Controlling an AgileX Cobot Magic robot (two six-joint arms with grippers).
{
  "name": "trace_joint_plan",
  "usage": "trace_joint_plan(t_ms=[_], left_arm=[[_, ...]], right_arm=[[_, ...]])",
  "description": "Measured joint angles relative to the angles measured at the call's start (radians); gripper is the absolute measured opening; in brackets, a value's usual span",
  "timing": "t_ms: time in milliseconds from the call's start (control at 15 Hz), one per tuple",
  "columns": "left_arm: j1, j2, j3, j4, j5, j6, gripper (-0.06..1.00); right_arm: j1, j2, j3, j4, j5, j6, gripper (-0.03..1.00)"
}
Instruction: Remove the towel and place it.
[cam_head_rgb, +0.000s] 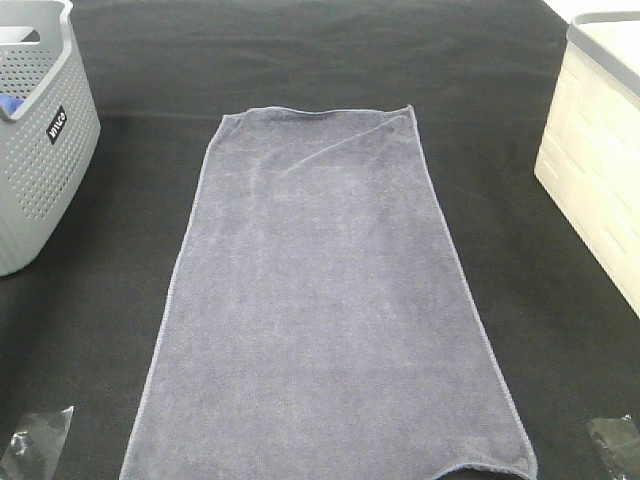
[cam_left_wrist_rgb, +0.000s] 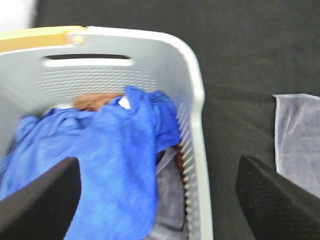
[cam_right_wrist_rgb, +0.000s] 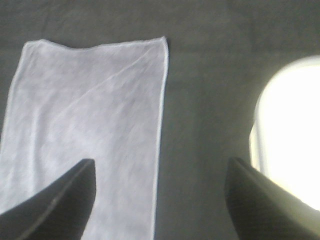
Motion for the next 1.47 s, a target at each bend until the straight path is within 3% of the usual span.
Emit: trace_joint_plan(t_ms=[200,733,1133,1467], left_arm=[[0.000,-0.204,0.231,-0.004,0.000,0.015,0.79],[0.000,-0.979,1.081,-0.003,-0.064,0.021,0.79],[0.000,-1.536,1.568,0.033,-0.112,0.021,0.79],[0.000,-1.988,1.784,0.048,-0.105,0.040,0.79]], right_arm=[[0.001,-0.211,0.272,0.005,-0.001,-0.003,0.71],[0.001,-1.019,0.997,0.003,0.005,-0.007,0.71],[0.001,-1.603,1.330,-0.048,0.006,-0.007,0.71],[0.001,-1.912,1.493,-0.072,0.007,-0.034,0.71]])
